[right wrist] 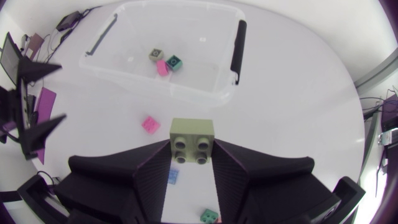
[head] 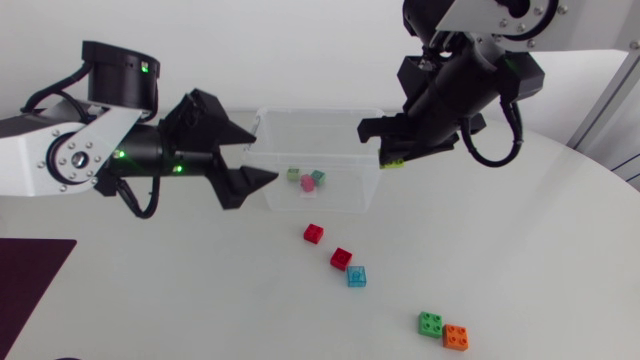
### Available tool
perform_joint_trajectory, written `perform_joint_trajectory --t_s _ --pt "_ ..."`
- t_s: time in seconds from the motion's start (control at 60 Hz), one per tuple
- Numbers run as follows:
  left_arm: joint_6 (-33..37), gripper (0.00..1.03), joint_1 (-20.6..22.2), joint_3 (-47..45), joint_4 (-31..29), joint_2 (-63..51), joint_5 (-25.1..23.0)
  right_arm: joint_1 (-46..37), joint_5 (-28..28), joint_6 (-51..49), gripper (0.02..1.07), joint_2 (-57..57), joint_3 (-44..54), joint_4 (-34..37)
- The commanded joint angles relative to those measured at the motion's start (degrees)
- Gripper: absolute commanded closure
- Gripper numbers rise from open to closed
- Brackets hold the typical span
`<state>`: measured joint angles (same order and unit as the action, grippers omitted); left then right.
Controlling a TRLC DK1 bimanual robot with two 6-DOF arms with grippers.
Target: Pick up the duplo bricks and place them in the container
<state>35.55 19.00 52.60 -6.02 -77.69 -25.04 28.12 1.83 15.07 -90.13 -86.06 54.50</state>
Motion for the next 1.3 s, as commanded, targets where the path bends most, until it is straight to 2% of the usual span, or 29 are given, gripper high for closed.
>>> perform_joint_trajectory --t_s 0.0,0.1,0.133,0.183,0.25,0.3,0.333,0.483,0.567,0.667,0.683,0.833,1.05,1.283 --pt "8.92 0.04 -0.37 -4.08 -4.53 2.02 -1.33 0.71 1.25 1.45 0.84 -1.63 -2.36 -2.21" --pt "15.16 0.04 0.42 -7.16 -10.06 4.04 -2.38 0.62 2.57 0.75 0.84 -3.12 -3.76 -7.04" --pt "18.68 0.04 2.35 -8.74 -13.67 4.92 -2.47 0.71 3.80 0.05 0.84 -3.48 -4.03 -9.15" --pt "20.61 0.04 3.14 -9.53 -15.25 5.62 -2.47 0.71 4.42 -0.57 0.84 -4.00 -4.11 -11.43" --pt "25.27 0.04 6.92 -12.52 -18.24 7.91 -2.47 0.71 5.21 -1.54 0.84 -6.38 -4.82 -15.30" --pt "26.50 0.04 8.15 -12.87 -19.82 8.17 -2.47 0.62 5.29 -1.97 0.84 -7.43 -4.99 -16.97" --pt "29.93 0.04 10.79 -13.84 -23.07 8.43 -2.47 0.09 5.38 -3.29 0.84 -10.42 -6.14 -19.96" --pt "35.99 0.04 15.18 -16.30 -27.38 8.70 -1.77 -1.14 5.73 -4.88 0.82 -18.95 -11.67 -23.04" --pt "38.72 0.04 16.85 -16.92 -29.75 8.78 -1.15 -1.14 5.73 -5.58 0.62 -22.64 -14.84 -23.04" --pt "41.44 0.04 19.76 -18.67 -30.54 8.87 0.78 -1.22 6.35 -6.11 0.08 -26.06 -18.79 -21.89" --pt "41.53 0.04 20.02 -18.76 -30.54 8.87 1.04 -1.22 6.35 -6.11 0.06 -26.24 -19.14 -21.63" --pt "43.46 0.05 24.59 -18.50 -30.37 6.85 3.24 -1.05 8.02 -5.67 0.06 -24.66 -19.23 -19.96" --pt "46.01 0.06 32.94 -14.89 -30.37 -0.80 7.81 -1.84 7.84 -7.25 0.06 -7.61 -2.00 -23.30" --pt "46.98 0.06 35.58 -11.20 -30.63 -6.68 8.16 -7.82 7.23 -4.88 0.07 5.66 9.77 -19.87"
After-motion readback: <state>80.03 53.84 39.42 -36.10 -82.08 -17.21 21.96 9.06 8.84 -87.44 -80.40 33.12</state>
